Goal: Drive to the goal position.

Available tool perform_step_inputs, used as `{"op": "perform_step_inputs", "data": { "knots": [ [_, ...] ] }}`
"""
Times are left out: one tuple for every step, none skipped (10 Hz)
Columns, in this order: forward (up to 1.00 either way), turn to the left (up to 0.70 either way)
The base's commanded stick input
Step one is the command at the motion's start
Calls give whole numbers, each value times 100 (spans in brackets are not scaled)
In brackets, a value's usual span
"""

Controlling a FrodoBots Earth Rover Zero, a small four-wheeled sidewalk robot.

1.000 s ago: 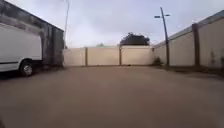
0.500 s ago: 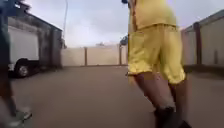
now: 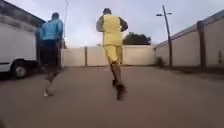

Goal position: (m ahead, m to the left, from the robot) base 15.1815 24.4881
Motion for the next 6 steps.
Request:
{"op": "perform_step_inputs", "data": {
  "knots": [
    [50, 50],
    [50, 25],
    [50, 0],
    [50, 0],
    [50, 0],
    [50, 0]
  ]
}}
